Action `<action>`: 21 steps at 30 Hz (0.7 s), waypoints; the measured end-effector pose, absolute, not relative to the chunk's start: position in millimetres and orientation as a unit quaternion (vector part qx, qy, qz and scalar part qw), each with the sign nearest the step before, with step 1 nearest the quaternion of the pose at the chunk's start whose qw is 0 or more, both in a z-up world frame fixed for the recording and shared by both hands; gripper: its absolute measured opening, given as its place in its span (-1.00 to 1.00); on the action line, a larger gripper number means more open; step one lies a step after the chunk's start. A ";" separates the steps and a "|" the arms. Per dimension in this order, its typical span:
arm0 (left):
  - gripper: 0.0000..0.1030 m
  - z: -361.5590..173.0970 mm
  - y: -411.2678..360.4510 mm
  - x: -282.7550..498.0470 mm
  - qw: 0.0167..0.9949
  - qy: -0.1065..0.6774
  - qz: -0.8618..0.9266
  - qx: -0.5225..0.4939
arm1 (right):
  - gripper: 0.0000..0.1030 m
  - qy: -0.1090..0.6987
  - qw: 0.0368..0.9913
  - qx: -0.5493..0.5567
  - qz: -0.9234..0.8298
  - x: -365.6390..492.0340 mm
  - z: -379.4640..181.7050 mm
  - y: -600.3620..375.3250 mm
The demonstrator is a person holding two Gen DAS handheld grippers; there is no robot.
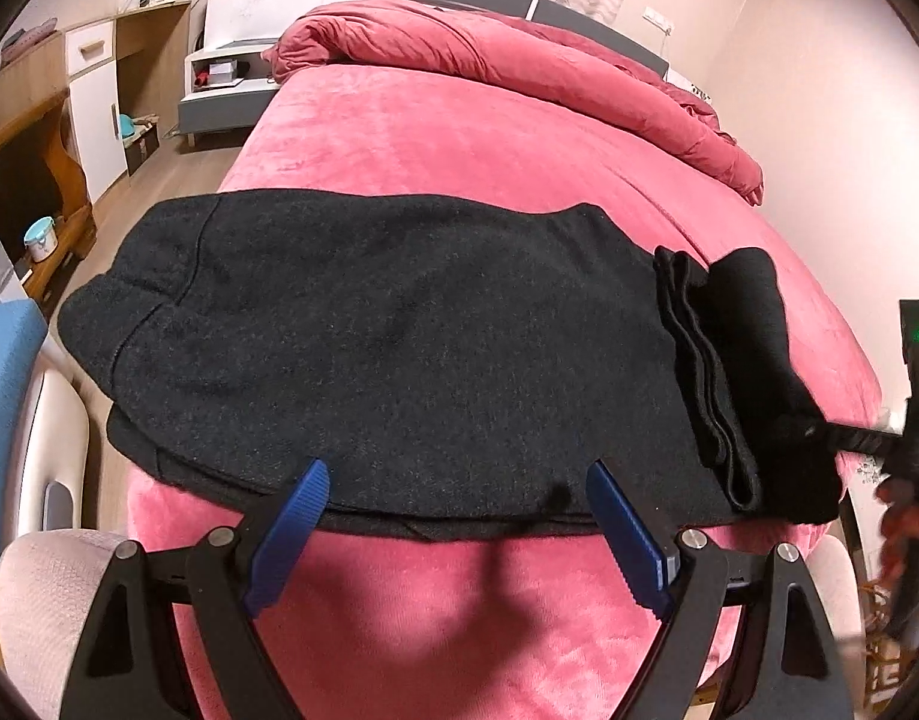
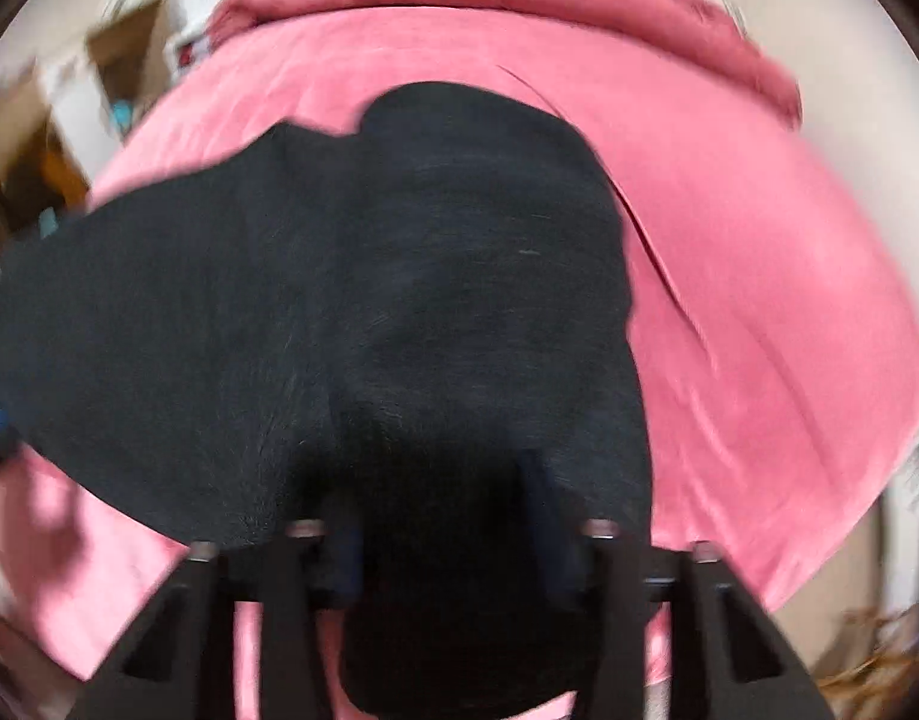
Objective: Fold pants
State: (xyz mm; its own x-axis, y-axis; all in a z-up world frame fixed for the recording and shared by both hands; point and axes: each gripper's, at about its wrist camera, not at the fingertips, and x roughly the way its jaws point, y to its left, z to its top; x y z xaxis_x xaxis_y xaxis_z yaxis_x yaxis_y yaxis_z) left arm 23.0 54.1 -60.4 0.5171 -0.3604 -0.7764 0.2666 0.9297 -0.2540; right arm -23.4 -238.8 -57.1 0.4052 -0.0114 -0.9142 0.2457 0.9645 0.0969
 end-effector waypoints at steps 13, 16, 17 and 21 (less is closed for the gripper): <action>0.71 -37.3 85.2 50.2 0.880 0.439 -0.165 -0.078 | -0.66 0.451 0.788 0.417 0.046 -24.1 35.2 -302.4; 0.72 -27.3 106.6 61.5 0.888 0.425 -0.149 -0.091 | -0.66 0.433 0.797 0.414 0.076 -7.5 65.3 -278.9; 0.72 -24.9 115.0 65.2 0.890 0.422 -0.143 -0.099 | -0.66 0.426 0.800 0.413 0.090 -0.6 76.3 -270.6; 0.72 -20.7 154.4 77.8 0.895 0.414 -0.111 -0.126 | -0.66 0.418 0.801 0.400 0.155 19.7 104.0 -210.8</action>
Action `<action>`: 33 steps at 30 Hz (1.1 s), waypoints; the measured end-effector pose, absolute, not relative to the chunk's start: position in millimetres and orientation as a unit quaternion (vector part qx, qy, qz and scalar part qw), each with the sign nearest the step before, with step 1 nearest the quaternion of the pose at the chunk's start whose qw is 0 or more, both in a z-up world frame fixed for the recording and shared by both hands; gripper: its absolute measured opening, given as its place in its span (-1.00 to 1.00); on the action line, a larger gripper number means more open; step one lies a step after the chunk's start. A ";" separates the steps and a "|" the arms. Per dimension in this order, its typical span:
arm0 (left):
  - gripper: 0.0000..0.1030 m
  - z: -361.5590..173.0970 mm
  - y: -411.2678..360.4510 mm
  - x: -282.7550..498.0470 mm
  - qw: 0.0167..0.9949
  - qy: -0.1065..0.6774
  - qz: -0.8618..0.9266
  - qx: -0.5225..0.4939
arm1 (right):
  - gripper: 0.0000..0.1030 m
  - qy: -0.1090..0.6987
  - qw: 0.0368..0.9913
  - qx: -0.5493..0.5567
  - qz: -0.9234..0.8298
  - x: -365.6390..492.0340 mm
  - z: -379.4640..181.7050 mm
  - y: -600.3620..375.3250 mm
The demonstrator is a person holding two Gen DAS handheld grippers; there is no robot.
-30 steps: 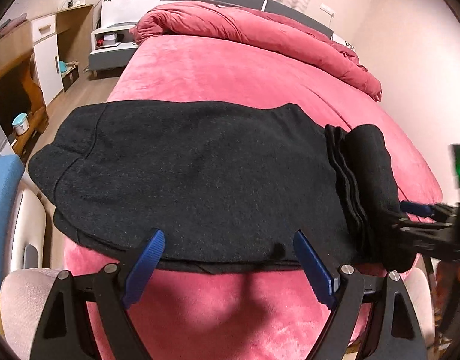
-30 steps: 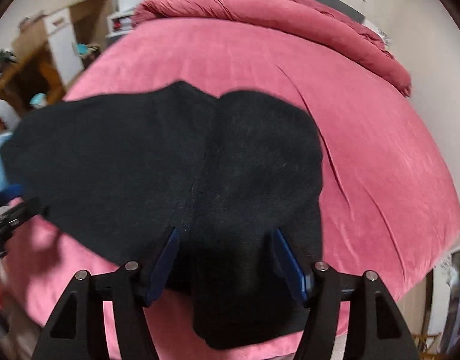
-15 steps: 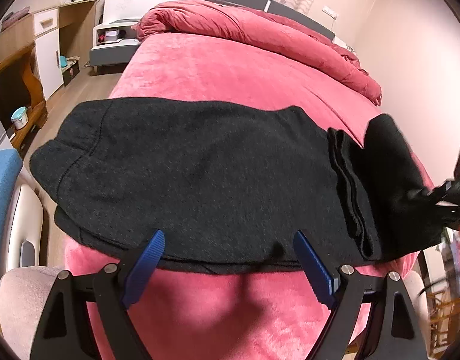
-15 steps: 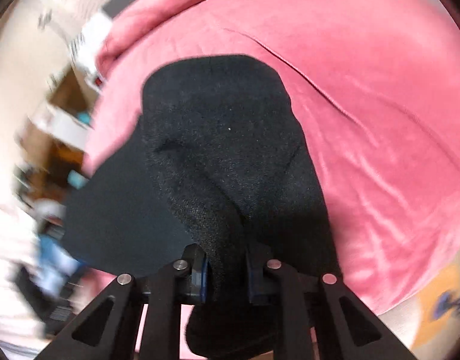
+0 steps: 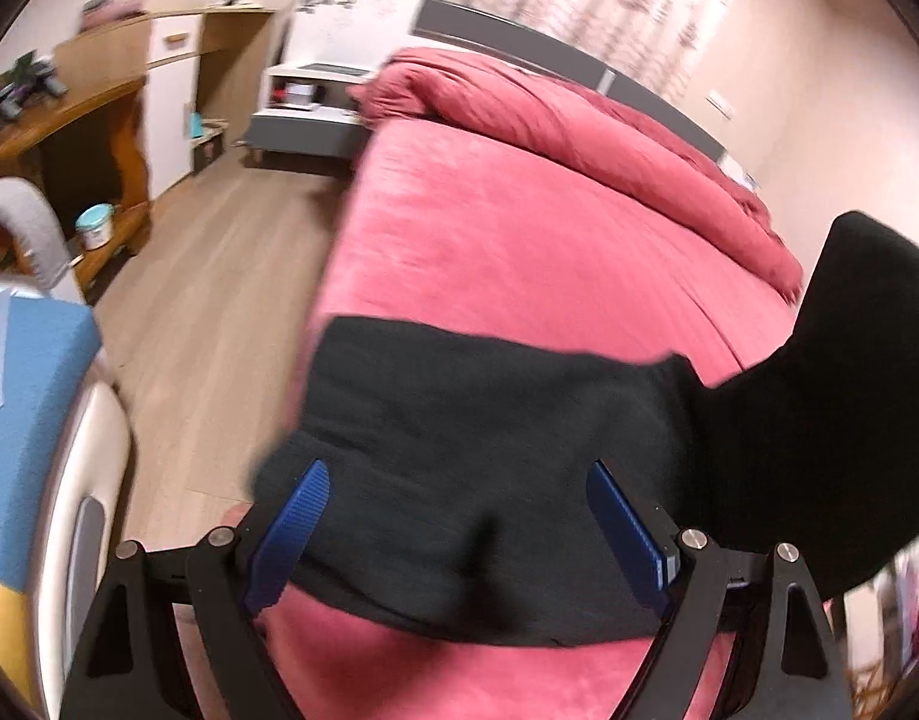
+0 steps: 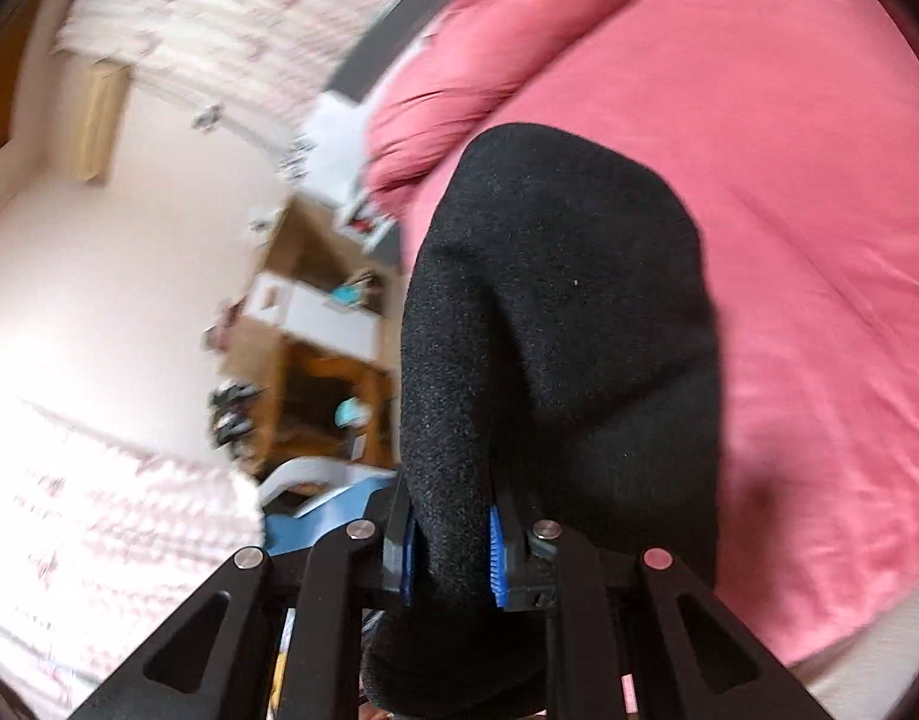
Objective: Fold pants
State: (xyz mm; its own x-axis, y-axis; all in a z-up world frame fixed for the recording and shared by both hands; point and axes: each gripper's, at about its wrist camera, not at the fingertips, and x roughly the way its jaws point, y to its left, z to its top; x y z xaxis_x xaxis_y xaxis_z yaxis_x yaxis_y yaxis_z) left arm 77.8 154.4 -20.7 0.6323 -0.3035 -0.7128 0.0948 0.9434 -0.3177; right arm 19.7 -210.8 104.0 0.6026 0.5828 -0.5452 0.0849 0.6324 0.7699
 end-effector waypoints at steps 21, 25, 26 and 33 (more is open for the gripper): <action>0.66 -48.5 240.5 92.7 0.879 0.408 -0.061 -0.239 | -0.17 0.521 0.746 0.312 0.274 124.8 -50.2 27.2; 0.48 -33.3 230.5 88.0 0.884 0.380 -0.106 -0.251 | -0.14 0.489 0.765 0.329 0.260 93.0 -42.9 -20.1; 0.48 -29.9 222.4 88.7 0.885 0.382 -0.115 -0.238 | -0.14 0.484 0.774 0.328 0.243 85.1 -42.9 -35.2; 0.48 -22.3 175.0 110.8 0.894 0.401 -0.141 -0.141 | -0.14 0.443 0.839 0.304 0.089 24.2 -50.3 -148.0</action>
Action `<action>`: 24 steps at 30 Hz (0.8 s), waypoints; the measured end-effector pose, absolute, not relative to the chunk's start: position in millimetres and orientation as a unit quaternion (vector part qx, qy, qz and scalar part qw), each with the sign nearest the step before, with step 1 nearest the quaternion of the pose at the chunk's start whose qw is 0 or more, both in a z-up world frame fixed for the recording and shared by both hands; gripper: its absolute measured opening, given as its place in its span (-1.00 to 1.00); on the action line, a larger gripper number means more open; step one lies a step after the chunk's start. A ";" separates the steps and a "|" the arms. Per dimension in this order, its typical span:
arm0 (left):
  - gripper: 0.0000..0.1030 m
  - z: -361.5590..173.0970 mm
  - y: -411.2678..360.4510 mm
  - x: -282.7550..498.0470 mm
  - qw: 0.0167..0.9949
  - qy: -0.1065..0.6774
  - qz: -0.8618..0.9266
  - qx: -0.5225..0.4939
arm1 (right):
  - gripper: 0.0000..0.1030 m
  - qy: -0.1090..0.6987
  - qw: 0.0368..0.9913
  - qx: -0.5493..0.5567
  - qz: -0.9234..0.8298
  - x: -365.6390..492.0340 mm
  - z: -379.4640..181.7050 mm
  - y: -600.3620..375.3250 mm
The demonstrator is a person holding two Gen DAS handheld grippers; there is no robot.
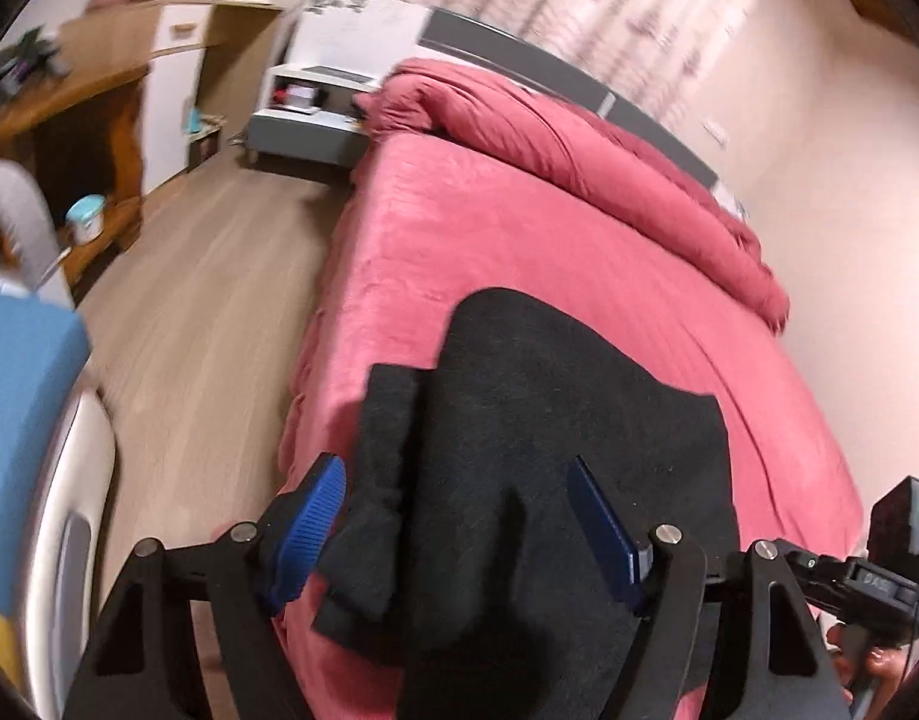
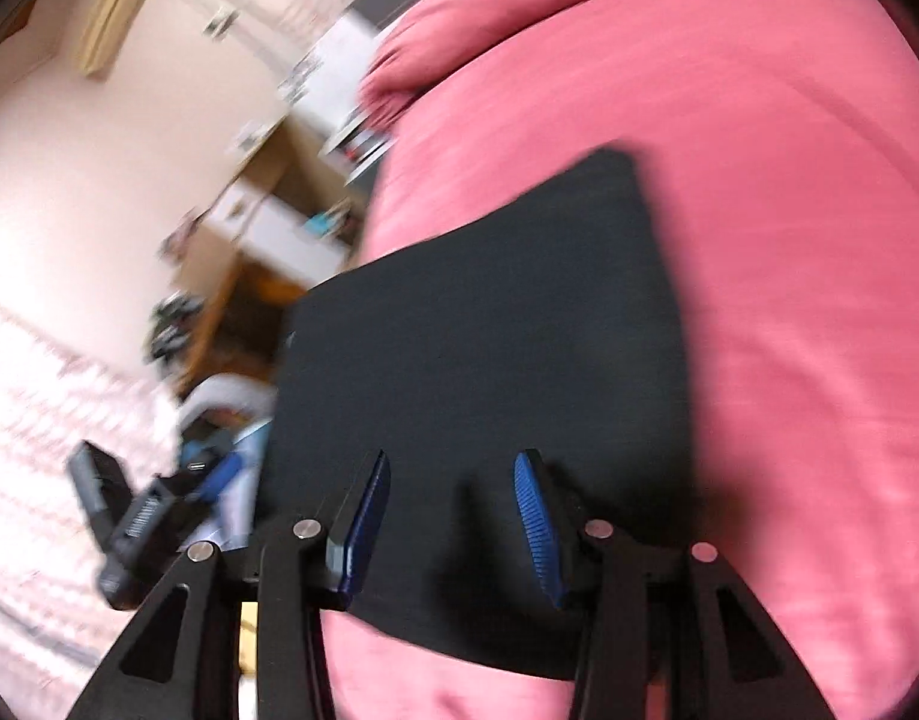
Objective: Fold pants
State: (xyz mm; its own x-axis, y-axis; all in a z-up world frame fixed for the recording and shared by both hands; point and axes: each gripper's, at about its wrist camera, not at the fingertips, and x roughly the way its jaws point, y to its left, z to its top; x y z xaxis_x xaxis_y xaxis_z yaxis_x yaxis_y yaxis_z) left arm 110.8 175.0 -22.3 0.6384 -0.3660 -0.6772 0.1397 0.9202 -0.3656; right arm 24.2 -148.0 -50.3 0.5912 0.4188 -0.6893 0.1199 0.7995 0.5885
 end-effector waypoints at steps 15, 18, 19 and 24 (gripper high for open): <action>-0.75 -2.7 163.8 136.7 0.875 0.437 -0.181 -0.105 | -0.39 0.458 0.823 0.303 0.142 25.7 -79.8 -143.4; -0.75 -8.6 174.5 134.8 0.882 0.434 -0.160 -0.091 | -0.41 0.435 0.850 0.252 0.158 26.0 -48.2 -125.1; -0.74 -21.7 176.3 138.0 0.878 0.447 -0.149 -0.084 | -0.41 0.440 0.853 0.234 0.153 28.3 -48.0 -117.8; -0.34 -53.8 167.2 125.4 0.891 0.435 -0.129 -0.009 | 0.02 0.518 0.829 0.194 0.080 37.5 -108.1 -122.6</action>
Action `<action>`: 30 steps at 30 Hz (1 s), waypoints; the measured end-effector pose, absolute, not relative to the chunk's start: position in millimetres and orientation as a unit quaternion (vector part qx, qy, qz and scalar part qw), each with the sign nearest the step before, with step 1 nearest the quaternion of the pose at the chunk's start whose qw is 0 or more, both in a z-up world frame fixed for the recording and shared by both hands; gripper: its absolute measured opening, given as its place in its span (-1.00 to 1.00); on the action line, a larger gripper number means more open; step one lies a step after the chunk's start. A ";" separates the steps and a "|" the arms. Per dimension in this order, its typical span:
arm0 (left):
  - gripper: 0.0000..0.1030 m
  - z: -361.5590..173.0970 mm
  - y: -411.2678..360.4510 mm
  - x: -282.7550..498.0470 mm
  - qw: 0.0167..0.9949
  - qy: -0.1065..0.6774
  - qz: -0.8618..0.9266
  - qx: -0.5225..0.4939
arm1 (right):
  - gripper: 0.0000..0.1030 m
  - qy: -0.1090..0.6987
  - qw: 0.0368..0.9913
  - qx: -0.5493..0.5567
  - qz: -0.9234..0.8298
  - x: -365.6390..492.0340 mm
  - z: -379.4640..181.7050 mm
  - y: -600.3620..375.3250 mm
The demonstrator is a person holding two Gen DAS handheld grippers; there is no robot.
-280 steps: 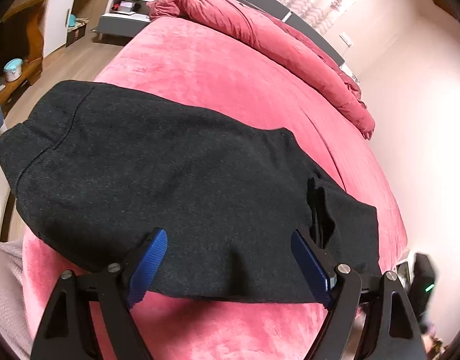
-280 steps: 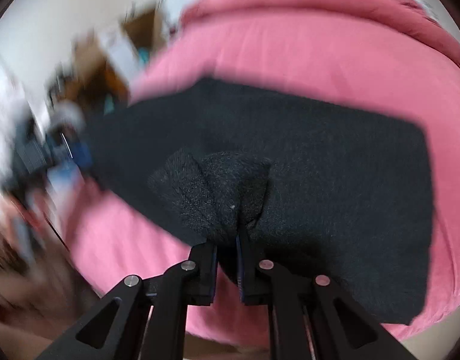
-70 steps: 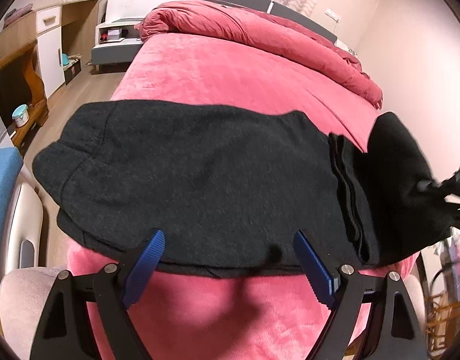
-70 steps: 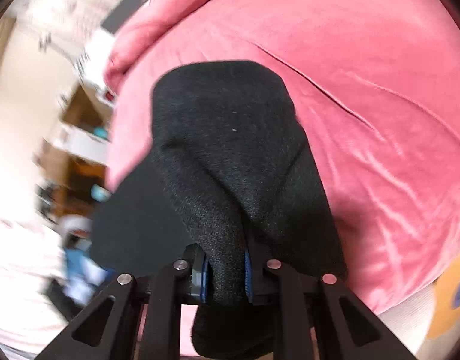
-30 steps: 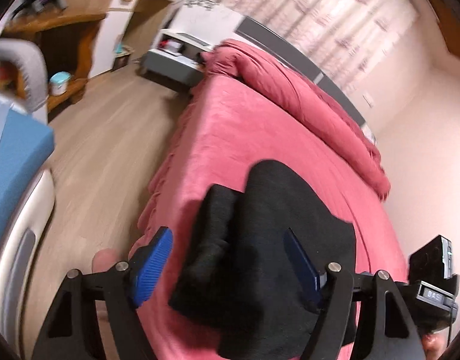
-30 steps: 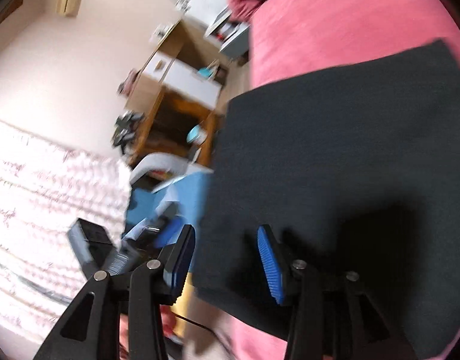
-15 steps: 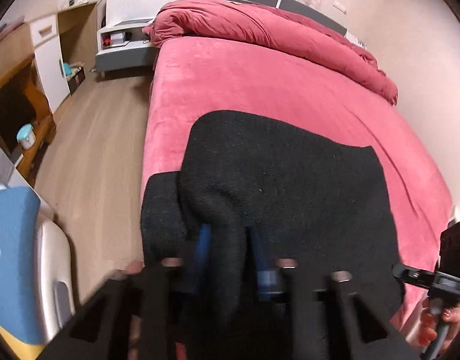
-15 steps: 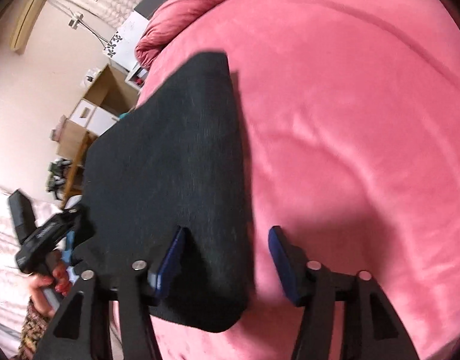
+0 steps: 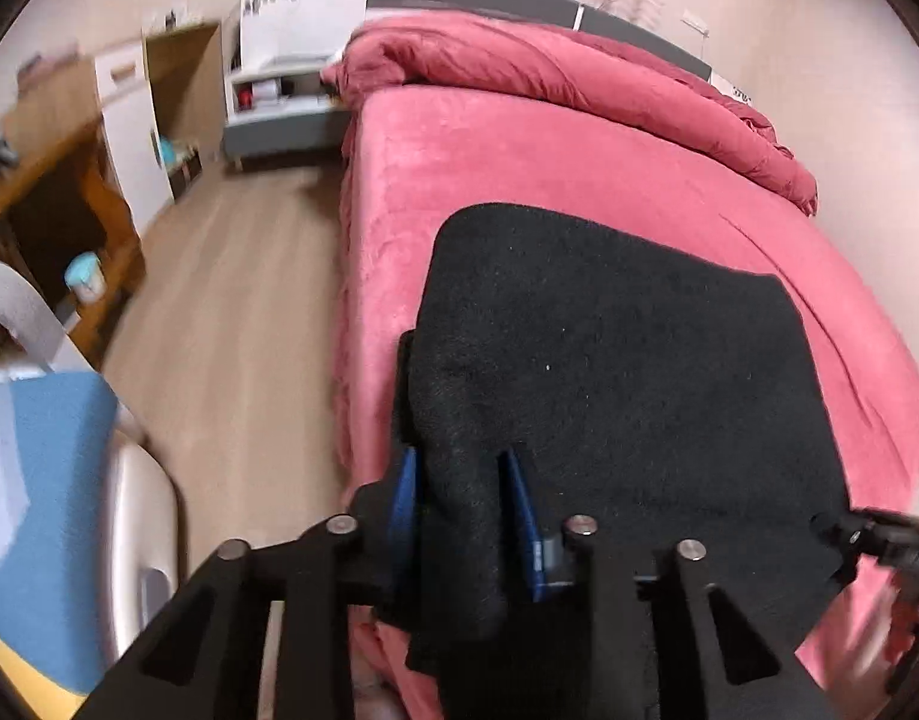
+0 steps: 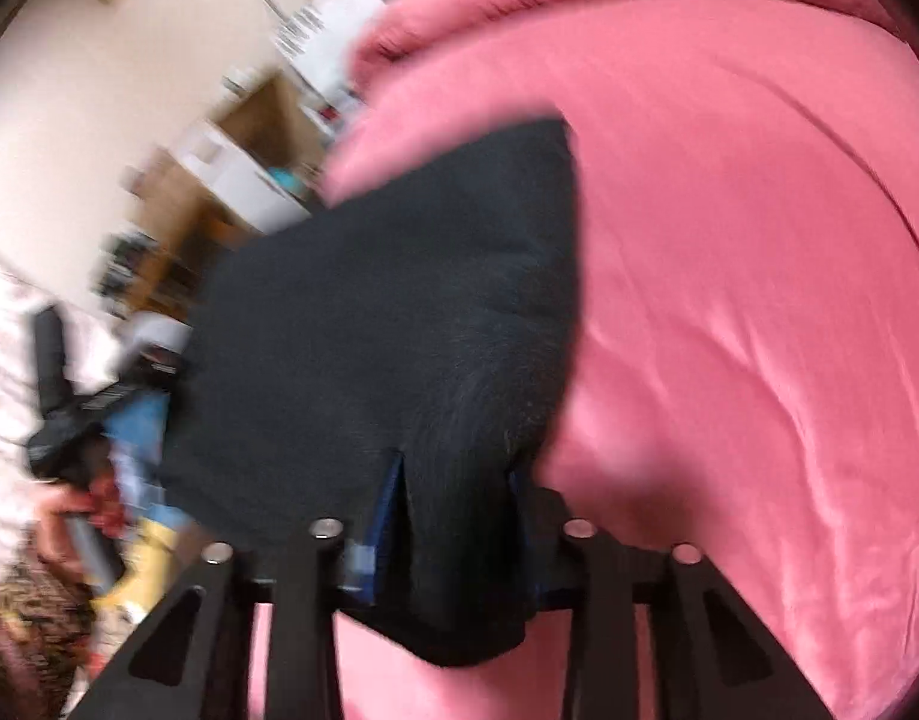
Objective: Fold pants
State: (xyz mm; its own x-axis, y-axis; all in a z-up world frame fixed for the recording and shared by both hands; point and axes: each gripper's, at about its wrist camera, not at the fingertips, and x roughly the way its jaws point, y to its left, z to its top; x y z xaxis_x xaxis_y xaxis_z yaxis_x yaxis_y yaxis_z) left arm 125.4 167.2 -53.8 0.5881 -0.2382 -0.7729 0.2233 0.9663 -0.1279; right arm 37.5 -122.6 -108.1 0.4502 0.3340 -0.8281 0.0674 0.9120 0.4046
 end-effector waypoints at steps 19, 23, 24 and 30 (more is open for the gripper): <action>0.00 -65.7 102.4 21.3 0.880 0.383 -0.158 0.234 | -0.02 0.448 0.877 -0.026 0.174 -3.8 -80.7 -18.6; 0.08 -51.0 122.8 36.9 0.887 0.408 -0.152 0.152 | -0.02 0.446 0.878 -0.011 0.176 -9.3 -75.3 -21.8; 0.28 -45.5 127.9 40.6 0.892 0.412 -0.139 0.126 | -0.02 0.446 0.878 0.009 0.174 -15.3 -71.5 -32.9; 0.66 -25.5 131.3 49.8 0.912 0.377 -0.095 0.132 | -0.02 0.445 0.879 0.105 0.139 -26.1 -67.9 -78.2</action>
State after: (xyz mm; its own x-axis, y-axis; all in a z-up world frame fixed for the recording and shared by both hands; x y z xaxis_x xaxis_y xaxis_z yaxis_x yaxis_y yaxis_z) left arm 49.8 131.3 -25.5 0.6968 -0.0746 -0.7134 0.2734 0.9471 0.1680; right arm -26.1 -78.2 -67.9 0.5658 0.3382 -0.7520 -0.1508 0.9391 0.3088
